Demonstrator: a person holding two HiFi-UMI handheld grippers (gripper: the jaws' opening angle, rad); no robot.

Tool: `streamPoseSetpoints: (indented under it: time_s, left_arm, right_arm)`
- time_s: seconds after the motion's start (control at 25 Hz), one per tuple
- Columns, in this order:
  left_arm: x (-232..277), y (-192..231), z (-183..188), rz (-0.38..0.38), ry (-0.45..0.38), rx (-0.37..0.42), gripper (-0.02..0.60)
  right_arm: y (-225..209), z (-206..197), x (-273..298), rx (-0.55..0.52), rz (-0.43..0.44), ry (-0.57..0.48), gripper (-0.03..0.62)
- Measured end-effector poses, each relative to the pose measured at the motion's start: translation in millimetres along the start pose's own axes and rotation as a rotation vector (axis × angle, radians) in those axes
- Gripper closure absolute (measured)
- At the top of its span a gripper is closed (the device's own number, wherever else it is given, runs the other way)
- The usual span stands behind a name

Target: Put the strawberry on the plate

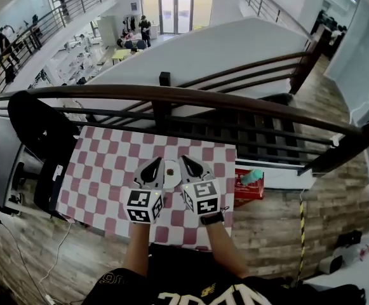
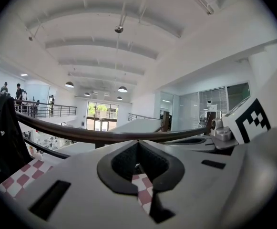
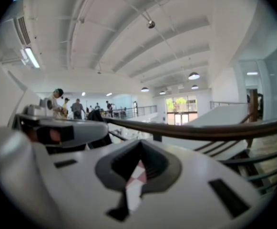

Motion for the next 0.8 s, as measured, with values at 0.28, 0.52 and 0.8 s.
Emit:
streamPoseSetpoints:
  time_s: [0.28, 0.52, 0.8]
  left_arm:
    - [-24.0, -13.8, 4.4, 0.027, -0.045, 0.015, 0.573]
    - [-40.9, -22.4, 10.3, 0.055, -0.074, 0.024, 0.572]
    - [-55.6, -24.1, 11.4, 0.070, -0.089, 0.041, 0.573]
  right_arm:
    - [9.3, 8.6, -21.6, -0.048, 0.009, -0.052, 0.577]
    - [15.3, 14.5, -38.1, -0.071, 0.024, -0.091, 0.577]
    - [13.4, 18.7, -45.2, -0.069, 0.024, -0.117, 0.577]
Point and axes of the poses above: the fingertips, and each gripper's own axes: x forward along the fingers, y to its left, z out of its top, the point moved 10 cm from there along -x, backward along the fingers, and after that the axes turned 13 degrees about z, right-handed, at the moved point
